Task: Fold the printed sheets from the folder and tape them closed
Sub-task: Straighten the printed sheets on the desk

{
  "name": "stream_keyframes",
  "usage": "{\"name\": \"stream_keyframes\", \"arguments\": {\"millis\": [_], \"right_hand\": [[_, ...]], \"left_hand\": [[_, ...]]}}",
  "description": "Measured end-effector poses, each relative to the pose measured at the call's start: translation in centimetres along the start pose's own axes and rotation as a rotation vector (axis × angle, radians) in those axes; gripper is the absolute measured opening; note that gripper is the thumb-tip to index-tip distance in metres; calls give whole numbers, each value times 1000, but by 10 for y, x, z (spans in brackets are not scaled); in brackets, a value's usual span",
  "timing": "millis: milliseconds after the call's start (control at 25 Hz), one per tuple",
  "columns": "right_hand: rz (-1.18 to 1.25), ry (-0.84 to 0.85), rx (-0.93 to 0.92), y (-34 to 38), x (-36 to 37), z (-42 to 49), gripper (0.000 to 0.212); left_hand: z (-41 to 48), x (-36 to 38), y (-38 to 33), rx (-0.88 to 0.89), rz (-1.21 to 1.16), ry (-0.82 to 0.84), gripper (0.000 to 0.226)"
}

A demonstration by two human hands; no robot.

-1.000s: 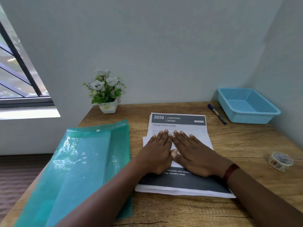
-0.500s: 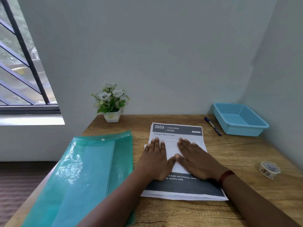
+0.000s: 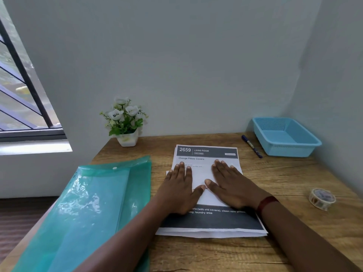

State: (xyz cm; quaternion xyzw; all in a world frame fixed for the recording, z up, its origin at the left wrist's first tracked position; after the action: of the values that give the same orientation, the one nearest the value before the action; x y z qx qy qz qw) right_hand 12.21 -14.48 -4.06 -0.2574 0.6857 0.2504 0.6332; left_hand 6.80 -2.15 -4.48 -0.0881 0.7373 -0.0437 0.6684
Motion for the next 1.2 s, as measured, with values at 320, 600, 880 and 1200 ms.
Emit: {"name": "stream_keyframes", "arguments": {"millis": [320, 600, 880, 1200], "right_hand": [[13, 13, 22, -1, 2, 2, 91], [43, 11, 56, -6, 0, -5, 106], [20, -108, 59, -7, -17, -11, 113], [231, -194, 56, -10, -41, -9, 62]], "left_hand": [[0, 0, 2, 18, -25, -11, 82], [-1, 2, 4, 26, -21, 0, 82], [-2, -2, 5, 45, -5, 13, 79], [-5, -1, -1, 122, 26, 72, 76]]}}
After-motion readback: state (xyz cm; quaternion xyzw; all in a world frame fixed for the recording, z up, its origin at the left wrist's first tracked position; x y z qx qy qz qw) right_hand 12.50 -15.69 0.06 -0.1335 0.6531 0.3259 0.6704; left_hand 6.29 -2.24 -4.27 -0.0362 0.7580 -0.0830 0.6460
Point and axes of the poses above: each hand's wrist, its own z-axis towards the middle knuckle, its own x-axis out of the palm, y = z × x, the point moved 9 cm from there along z, towards the middle knuckle, and after that the axes turned 7 degrees about -z, right-handed, at the moved point
